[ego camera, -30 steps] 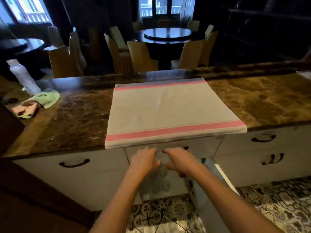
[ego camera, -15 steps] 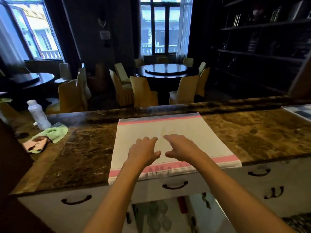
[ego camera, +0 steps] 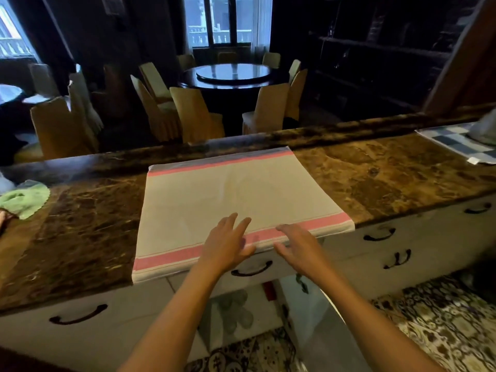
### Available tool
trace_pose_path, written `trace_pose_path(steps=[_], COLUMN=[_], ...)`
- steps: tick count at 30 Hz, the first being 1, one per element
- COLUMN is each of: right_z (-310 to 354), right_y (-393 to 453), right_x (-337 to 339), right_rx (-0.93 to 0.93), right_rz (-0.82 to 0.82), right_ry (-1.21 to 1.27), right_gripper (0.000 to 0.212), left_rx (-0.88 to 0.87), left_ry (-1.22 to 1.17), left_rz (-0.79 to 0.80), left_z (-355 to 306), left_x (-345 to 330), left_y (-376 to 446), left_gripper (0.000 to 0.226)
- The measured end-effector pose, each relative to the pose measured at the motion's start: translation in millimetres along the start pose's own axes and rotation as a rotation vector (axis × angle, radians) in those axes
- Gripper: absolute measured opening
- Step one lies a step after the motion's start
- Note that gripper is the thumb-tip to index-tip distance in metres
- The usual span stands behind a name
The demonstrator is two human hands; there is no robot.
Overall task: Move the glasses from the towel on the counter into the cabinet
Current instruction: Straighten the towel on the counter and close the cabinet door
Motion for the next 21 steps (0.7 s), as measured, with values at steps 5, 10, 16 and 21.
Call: trace_pose_path(steps=[5, 10, 16, 21], right_z=[-96.7, -180.6, -300.9, -299.2], right_y=[-36.8, -77.9, -128.5, -153.7], right_x=[-42.2, -89.7, -189.3, -194.9], right_rx=[-0.212, -0.432, -0.651, -0.725], right_rz=[0.016, 0.091, 0.253, 0.22], right_ry=[0.139, 0.2, 0.25, 0.216], right_gripper=[0.047, 0.045, 0.051, 0.042], left_rx=[-0.028, -0.058, -0.101, -0.109], left_ry=[0.144, 0.251, 0.343, 0.355], left_rz=[0.102, 0.1, 0.05, 0.027], left_z=[5.8, 20.9, 21.6, 22.1], left_x=[-48.0, -62.5, -67.6, -69.8], left_y=[23.0, 40.2, 45.3, 46.3], left_gripper=[0.085, 0.084, 0.084, 0.083])
Point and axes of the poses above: each hand's wrist, its own y-axis towards the middle knuckle, its own x-axis out of the back of the hand, z = x × y, the point moved 8 cm from there along y, towards the middle knuckle, and after that the axes turned 10 degrees about z, right-handed, at the moved point
